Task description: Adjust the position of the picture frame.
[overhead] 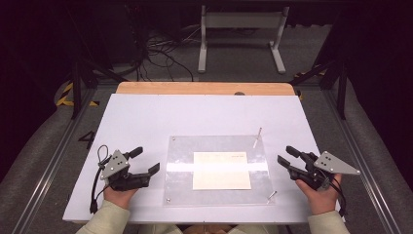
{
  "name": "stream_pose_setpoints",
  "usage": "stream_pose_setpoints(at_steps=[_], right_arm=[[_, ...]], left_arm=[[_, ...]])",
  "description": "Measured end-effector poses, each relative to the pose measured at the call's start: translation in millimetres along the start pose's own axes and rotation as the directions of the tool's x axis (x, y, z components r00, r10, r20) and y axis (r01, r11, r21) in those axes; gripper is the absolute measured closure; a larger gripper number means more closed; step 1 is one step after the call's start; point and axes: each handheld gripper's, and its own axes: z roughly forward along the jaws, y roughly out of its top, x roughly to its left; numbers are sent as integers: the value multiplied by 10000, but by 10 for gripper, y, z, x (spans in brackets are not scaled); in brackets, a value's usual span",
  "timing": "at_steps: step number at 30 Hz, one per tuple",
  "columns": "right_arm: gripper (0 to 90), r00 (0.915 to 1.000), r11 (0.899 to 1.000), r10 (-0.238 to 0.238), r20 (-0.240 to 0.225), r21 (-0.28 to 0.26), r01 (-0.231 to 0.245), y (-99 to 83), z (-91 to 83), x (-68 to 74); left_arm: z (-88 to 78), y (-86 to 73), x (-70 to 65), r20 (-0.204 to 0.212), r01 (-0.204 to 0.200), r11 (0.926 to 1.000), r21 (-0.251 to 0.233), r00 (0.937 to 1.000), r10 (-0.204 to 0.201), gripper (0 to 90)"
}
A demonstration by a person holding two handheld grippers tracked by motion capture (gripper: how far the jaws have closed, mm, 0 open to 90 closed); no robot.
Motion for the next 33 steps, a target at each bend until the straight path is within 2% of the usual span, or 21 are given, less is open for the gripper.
stream_pose_setpoints(at_steps=[11,18,22,24,26,29,33], right_arm=[[536,9995,9998,-182,-266,8,182,104,-91,55],[568,9972,9989,-417,-620,205,431,204,-174,171],[577,9927,9976,-575,-1061,314,611,237,-204,257],[577,9918,9974,-582,-1136,346,625,237,-206,275],[588,9866,9964,-552,-1534,554,644,227,-202,317],[601,9844,9946,-542,-1674,788,682,211,-196,341],[610,9769,9903,-494,-2080,1170,750,160,-183,372]], left_arm=[[13,9,-10,88,4,10000,72,10000,-5,140],[40,22,-20,216,4,10000,75,9998,-6,148],[62,31,-25,300,-15,9999,127,9996,11,152],[70,33,-25,335,5,10000,98,9994,-8,152],[86,39,-25,368,-17,9999,152,9993,12,152],[102,41,-24,401,-5,9998,218,9992,-3,152],[138,43,-25,482,49,9996,269,9988,-62,150]])
